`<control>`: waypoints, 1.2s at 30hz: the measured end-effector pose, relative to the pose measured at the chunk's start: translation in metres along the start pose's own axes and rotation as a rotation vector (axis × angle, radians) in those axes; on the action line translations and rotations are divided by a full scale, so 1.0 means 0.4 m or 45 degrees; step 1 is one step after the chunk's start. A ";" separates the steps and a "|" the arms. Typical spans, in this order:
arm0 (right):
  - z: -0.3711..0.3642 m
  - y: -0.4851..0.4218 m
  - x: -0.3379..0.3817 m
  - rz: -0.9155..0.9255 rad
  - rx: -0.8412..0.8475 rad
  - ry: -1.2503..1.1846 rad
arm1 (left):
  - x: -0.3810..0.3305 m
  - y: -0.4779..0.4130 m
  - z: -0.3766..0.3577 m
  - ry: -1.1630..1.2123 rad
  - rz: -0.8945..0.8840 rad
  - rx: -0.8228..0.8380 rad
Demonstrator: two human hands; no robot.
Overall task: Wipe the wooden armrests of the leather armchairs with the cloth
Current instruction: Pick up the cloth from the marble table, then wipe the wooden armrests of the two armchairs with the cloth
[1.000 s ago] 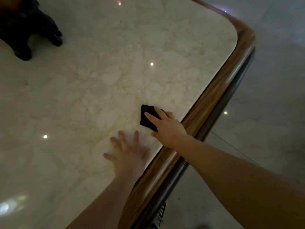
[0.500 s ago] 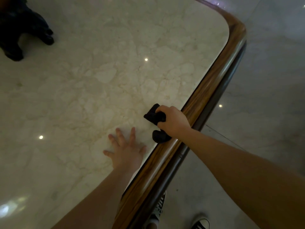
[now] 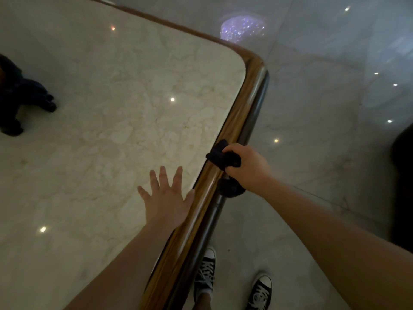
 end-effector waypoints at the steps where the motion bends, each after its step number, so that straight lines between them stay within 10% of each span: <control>1: 0.037 0.022 -0.006 -0.021 -0.018 -0.006 | -0.025 0.007 0.028 -0.007 -0.035 -0.011; 36: 0.602 1.088 -0.673 -0.851 -0.891 -0.423 | -1.108 0.479 0.305 -0.227 -1.193 0.005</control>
Point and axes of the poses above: each hand's wrist, its own y-axis away from the middle knuckle, its own z-axis out of the back of the hand, x = y × z, the point moved 6 cm from there along -y, towards the middle knuckle, and after that the axes turned 11 degrees about -z, right-handed, at the moved point
